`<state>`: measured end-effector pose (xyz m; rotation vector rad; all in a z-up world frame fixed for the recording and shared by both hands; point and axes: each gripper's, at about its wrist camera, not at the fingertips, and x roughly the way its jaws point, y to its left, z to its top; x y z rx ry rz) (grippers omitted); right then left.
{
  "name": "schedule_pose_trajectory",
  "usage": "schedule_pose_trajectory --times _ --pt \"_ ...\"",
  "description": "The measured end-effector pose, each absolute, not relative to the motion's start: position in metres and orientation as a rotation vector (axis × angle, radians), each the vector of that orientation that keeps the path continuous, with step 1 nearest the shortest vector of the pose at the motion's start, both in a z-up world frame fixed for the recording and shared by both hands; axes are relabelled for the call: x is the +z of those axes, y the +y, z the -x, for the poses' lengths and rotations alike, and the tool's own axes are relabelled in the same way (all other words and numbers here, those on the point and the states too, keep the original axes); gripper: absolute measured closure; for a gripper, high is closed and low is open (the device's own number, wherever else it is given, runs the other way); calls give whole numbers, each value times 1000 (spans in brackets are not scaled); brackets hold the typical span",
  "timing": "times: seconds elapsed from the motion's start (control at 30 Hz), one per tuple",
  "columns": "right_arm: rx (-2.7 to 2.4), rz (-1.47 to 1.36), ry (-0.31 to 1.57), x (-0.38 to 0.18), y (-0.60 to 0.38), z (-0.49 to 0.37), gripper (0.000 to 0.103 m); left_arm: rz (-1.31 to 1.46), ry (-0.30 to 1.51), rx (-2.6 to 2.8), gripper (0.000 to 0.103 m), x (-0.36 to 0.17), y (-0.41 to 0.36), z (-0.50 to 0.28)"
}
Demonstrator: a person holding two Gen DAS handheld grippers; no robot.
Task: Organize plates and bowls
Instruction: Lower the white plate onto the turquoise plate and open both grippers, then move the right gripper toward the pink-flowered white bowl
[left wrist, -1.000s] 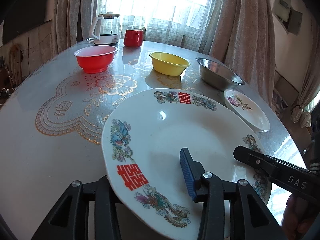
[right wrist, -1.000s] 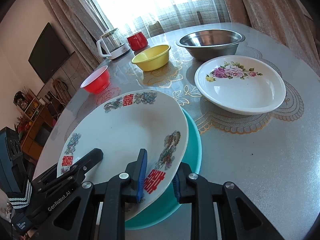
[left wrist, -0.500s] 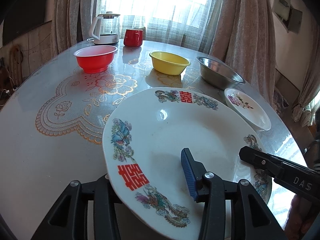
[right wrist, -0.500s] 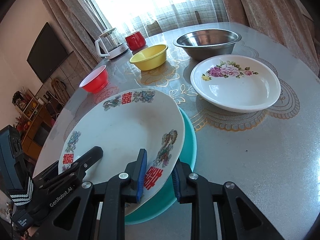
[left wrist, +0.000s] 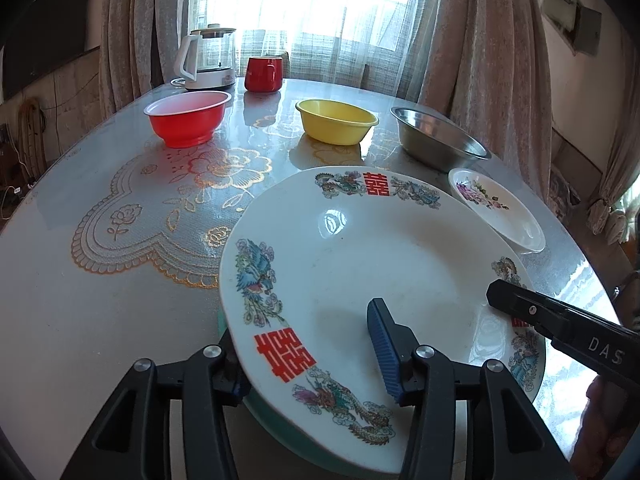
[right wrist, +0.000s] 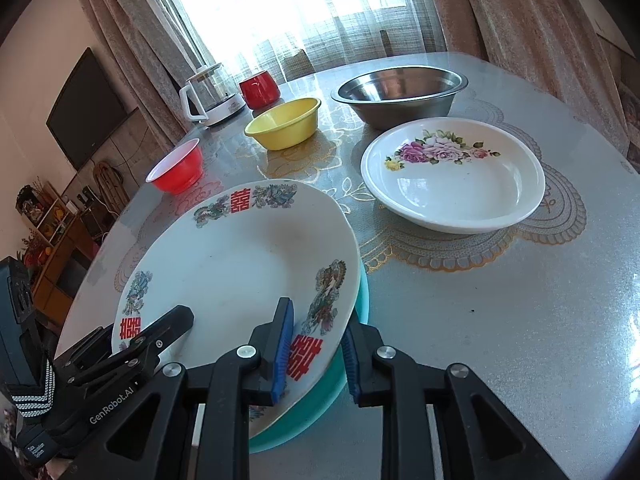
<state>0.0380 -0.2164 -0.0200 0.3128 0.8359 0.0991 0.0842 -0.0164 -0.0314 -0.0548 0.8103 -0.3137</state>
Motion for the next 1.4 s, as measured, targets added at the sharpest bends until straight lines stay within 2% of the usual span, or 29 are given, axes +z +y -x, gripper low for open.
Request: schedule_pose_trajectory --times 0.2,0.9,1.03,1.13,1.4 --pt "109 -315 838 -15 -218 -34 75 52 809 -310 52 -32 -16 -83" --pt "170 -347 842 -16 -223 -25 75 2 732 -308 50 -25 -5 -53" --pt "185 -366 817 -11 -230 -19 75 35 716 -296 37 -23 4 -47" --pt "177 -363 787 -6 -236 -13 71 60 712 -289 35 -22 11 -42" --pt "130 -393 785 -10 -255 -10 71 87 729 -261 32 -23 16 -41"
